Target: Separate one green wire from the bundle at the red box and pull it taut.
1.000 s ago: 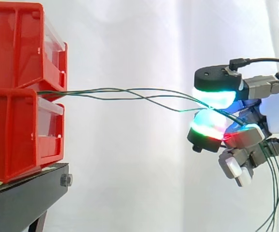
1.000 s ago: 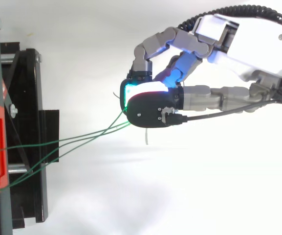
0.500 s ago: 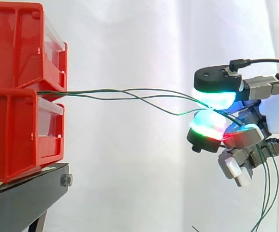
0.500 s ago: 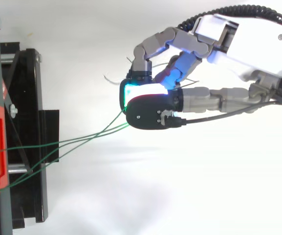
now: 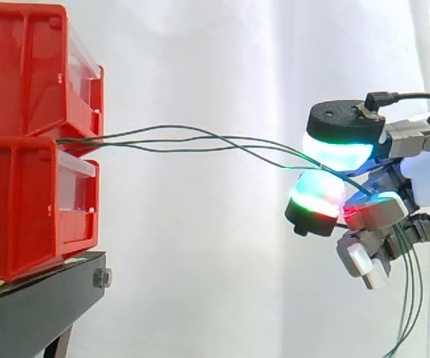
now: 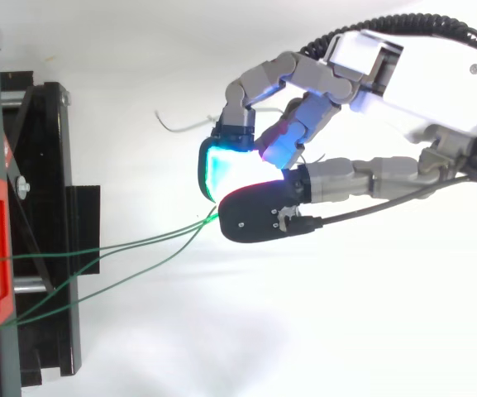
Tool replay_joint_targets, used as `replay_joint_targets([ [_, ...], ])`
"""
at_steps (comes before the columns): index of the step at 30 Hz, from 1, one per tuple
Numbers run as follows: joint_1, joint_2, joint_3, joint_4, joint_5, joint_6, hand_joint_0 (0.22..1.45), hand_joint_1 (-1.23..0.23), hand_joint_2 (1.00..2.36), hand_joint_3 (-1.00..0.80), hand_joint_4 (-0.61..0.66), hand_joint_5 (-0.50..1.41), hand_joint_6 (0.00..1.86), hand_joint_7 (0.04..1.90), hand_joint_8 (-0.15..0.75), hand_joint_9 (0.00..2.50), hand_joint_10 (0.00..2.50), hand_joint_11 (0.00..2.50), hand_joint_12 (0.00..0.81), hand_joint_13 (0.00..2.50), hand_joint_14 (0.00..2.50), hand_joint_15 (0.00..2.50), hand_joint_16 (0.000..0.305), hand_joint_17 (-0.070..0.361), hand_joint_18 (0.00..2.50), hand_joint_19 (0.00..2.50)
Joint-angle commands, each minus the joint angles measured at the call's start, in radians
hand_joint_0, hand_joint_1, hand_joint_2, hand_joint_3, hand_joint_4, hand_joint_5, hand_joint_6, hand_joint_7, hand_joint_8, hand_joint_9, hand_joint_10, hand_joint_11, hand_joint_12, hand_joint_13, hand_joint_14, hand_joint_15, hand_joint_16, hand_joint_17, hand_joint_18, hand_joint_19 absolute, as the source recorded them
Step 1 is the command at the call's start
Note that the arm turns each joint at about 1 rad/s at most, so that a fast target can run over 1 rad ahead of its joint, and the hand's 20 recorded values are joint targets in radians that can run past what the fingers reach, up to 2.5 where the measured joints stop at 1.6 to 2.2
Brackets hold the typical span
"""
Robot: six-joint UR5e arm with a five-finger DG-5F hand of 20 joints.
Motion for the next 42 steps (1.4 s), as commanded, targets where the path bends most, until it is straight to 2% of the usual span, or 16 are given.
replay_joint_targets([
  [1,0.002,0.002,0.0,0.0,0.007,0.001,0.61,-0.69,1.01,-0.32,0.12,-0.17,0.9,1.05,0.269,1.23,0.02,1.36,0.389,0.93,0.03,0.8,0.053,0.12,0.74,0.79],
  [7,0.002,0.002,0.0,-0.003,0.007,0.001,0.62,-0.71,1.02,-0.29,0.11,-0.17,0.9,1.07,0.269,1.24,0.02,1.35,0.39,0.94,0.03,0.8,0.053,0.12,0.75,0.79],
  [10,0.002,-0.001,0.0,-0.003,0.007,0.001,0.58,-0.62,1.01,-0.39,0.13,-0.17,0.9,1.0,0.276,1.24,0.02,1.35,0.393,0.95,0.03,0.8,0.054,0.121,0.76,0.79],
  [14,0.002,0.002,0.0,-0.003,0.007,0.004,0.53,-0.48,1.0,-0.5,0.14,-0.16,0.88,1.03,0.286,1.25,0.02,1.34,0.414,0.97,0.03,0.81,0.057,0.128,0.77,0.79],
  [20,0.004,-0.001,0.0,-0.003,0.013,0.011,0.5,-0.4,1.0,-0.5,0.15,-0.17,0.87,1.04,0.293,1.26,0.02,1.32,0.425,0.97,0.03,0.81,0.06,0.134,0.79,0.78],
  [22,0.004,-0.001,0.0,-0.003,0.018,0.014,0.5,-0.41,1.0,-0.5,0.16,-0.17,0.87,1.04,0.297,1.26,0.02,1.32,0.427,0.98,0.03,0.81,0.06,0.136,0.8,0.78],
  [26,0.005,-0.001,0.0,-0.003,0.021,0.016,0.47,-0.6,1.0,-0.5,0.17,-0.17,0.87,1.02,0.302,1.23,0.02,1.31,0.434,0.98,0.02,0.81,0.063,0.141,0.79,0.78],
  [30,0.005,-0.001,0.0,-0.003,0.024,0.022,0.49,-0.71,1.0,-0.5,0.17,-0.18,0.87,1.01,0.294,1.2,0.02,1.31,0.423,0.96,0.03,0.81,0.061,0.138,0.77,0.78],
  [32,0.007,-0.001,0.0,-0.005,0.036,0.034,0.5,-0.76,1.0,-0.5,0.16,-0.19,0.87,1.01,0.289,1.19,0.02,1.31,0.412,0.96,0.03,0.83,0.06,0.134,0.76,0.78],
  [37,0.012,-0.001,0.0,-0.014,0.063,0.059,0.56,-0.8,1.0,-0.5,0.15,-0.19,0.88,1.01,0.273,1.17,0.02,1.34,0.397,0.96,0.03,0.86,0.056,0.127,0.73,0.78],
  [39,0.015,-0.001,0.0,-0.017,0.075,0.083,0.59,-0.82,1.0,-0.45,0.15,-0.19,0.88,1.02,0.271,1.17,0.02,1.33,0.391,0.97,0.03,0.88,0.055,0.125,0.72,0.78],
  [40,0.015,-0.001,-0.002,-0.017,0.078,0.09,0.63,-0.79,1.01,-0.36,0.14,-0.19,0.89,1.0,0.267,1.18,0.02,1.34,0.389,0.97,0.03,0.89,0.054,0.122,0.73,0.79],
  [42,0.016,-0.001,-0.002,-0.02,0.089,0.111,0.63,-0.78,1.01,-0.32,0.13,-0.19,0.89,1.03,0.265,1.18,0.02,1.34,0.386,0.98,0.03,0.89,0.054,0.121,0.73,0.79],
])
